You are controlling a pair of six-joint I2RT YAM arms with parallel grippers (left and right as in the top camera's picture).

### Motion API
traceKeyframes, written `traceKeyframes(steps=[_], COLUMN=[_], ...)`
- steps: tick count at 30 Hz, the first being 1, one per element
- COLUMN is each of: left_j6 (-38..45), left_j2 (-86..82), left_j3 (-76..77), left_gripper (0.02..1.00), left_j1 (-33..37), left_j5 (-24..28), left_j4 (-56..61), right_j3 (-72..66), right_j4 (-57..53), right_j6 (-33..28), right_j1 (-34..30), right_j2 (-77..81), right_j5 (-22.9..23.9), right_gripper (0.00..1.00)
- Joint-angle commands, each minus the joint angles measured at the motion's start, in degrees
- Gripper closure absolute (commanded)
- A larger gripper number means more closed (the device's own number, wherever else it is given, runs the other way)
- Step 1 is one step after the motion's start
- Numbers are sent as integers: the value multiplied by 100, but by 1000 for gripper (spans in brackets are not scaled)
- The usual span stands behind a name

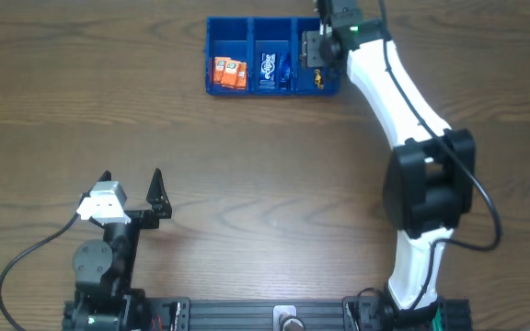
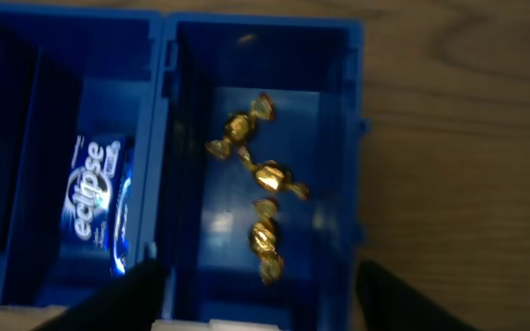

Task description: Sort Candies Into Trays

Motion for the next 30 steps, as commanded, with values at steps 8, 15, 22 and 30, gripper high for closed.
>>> traceKeyframes(steps=[8, 15, 22, 30], left_j6=[81, 81, 81, 81], left_j2=[-31, -31, -31, -31], left_j3=[-127, -127, -127, -127], left_gripper=[20, 20, 20, 20], left_j1=[20, 20, 20, 20], left_j5=[-37, -37, -37, -37], left_j4=[-192, -192, -192, -192], right_j3=[-5421, -8964, -10030, -10290], right_j4=[1633, 2964, 3307, 3401], right_j6=[-520, -496, -688, -977], right_j1=[-1565, -1652, -1434, -1134], right_j2=[-6524, -10306, -11337, -11639], right_j5=[-313, -1198, -1163, -802], right_gripper=[3, 3, 3, 3])
